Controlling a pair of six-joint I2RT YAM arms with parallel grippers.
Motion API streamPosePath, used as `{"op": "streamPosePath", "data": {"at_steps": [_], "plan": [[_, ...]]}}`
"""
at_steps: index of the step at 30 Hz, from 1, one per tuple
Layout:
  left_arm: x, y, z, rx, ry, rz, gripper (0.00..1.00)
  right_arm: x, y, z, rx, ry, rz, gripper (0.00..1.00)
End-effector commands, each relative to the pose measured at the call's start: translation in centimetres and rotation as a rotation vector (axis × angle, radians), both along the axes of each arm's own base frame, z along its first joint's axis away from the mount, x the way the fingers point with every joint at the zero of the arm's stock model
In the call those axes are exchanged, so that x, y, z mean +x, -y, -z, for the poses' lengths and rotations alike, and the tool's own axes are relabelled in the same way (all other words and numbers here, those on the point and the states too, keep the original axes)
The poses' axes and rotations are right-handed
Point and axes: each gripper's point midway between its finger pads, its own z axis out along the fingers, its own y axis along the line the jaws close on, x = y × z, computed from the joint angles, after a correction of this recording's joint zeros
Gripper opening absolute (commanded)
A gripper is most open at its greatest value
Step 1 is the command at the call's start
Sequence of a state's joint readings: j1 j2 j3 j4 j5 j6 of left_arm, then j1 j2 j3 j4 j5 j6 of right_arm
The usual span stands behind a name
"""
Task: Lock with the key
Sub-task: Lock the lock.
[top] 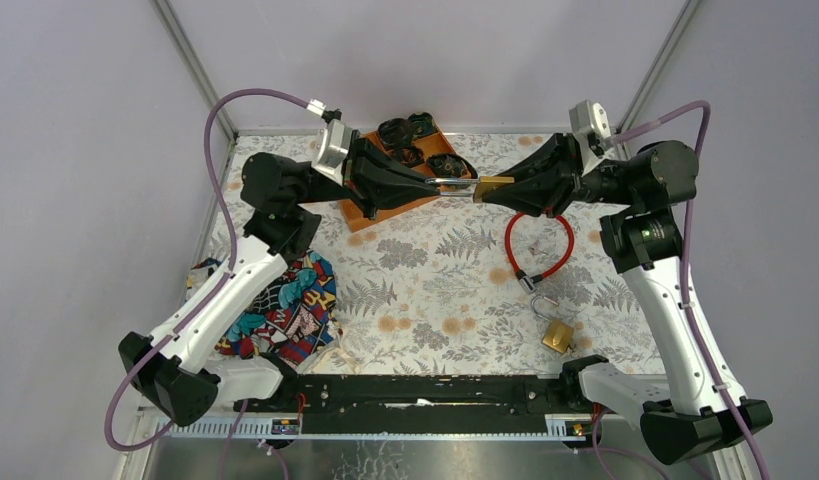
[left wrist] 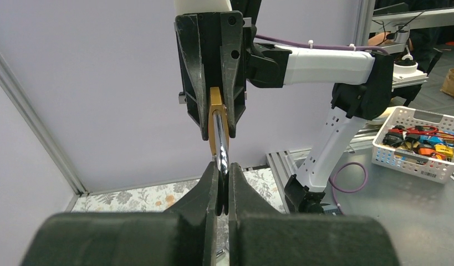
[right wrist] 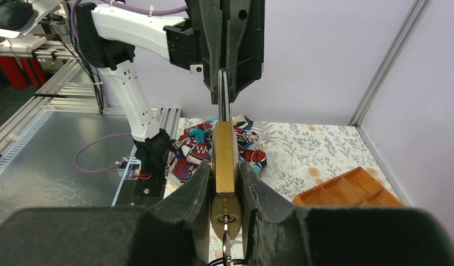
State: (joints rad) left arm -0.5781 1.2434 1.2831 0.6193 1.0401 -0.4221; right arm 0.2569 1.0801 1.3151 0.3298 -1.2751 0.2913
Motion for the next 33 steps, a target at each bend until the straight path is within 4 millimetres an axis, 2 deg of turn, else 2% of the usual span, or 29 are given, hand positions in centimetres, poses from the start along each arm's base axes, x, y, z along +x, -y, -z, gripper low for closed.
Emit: {"op": "streamPosePath", "data": {"at_steps": [1,4,8,9,10,14,19,21,24,27,29,33], "plan": [[-1.7,1.5,4.0,0.154,-0.131,0.150,0.09,3.5,0.0,-3.2,0.119,0.067,0.179,0.00],[-1.3,1.7,3.7,0.119,-0.146,0.129,0.16,3.5,-0.1,-3.4,0.134,0.054,0.173,0.00],[-0.5,1.7,2.9,0.071,-0.139,0.076,0.18,3.5,-0.1,-3.2,0.120,0.029,0.177,0.00],[-0.4,1.7,2.9,0.068,-0.132,0.075,0.25,3.5,-0.1,-3.1,0.116,0.029,0.179,0.00],[-0.4,1.6,2.8,0.065,-0.126,0.069,0.28,3.5,0.0,-3.1,0.113,0.034,0.183,0.00],[0.3,1.2,2.8,0.060,-0.129,0.039,0.33,3.6,0.1,-2.9,0.100,0.025,0.194,0.00],[1.4,0.4,2.6,0.054,-0.129,-0.010,0.34,3.9,0.2,-2.4,0.082,0.027,0.216,0.00],[1.6,0.1,2.5,0.054,-0.118,-0.019,0.41,3.8,0.3,-2.4,0.077,0.031,0.217,0.00],[1.9,-0.5,2.1,0.050,-0.091,-0.035,0.57,3.8,0.3,-2.3,0.067,0.032,0.217,0.00],[3.1,-1.3,2.1,0.052,-0.078,-0.081,0.69,3.6,0.4,-2.4,0.063,0.035,0.209,0.00],[4.0,-1.8,2.4,0.064,-0.088,-0.113,0.73,3.4,0.4,-2.6,0.062,0.038,0.199,0.00],[4.6,-2.2,2.6,0.073,-0.103,-0.131,0.72,3.2,0.3,-2.4,0.055,0.032,0.183,0.00]]}}
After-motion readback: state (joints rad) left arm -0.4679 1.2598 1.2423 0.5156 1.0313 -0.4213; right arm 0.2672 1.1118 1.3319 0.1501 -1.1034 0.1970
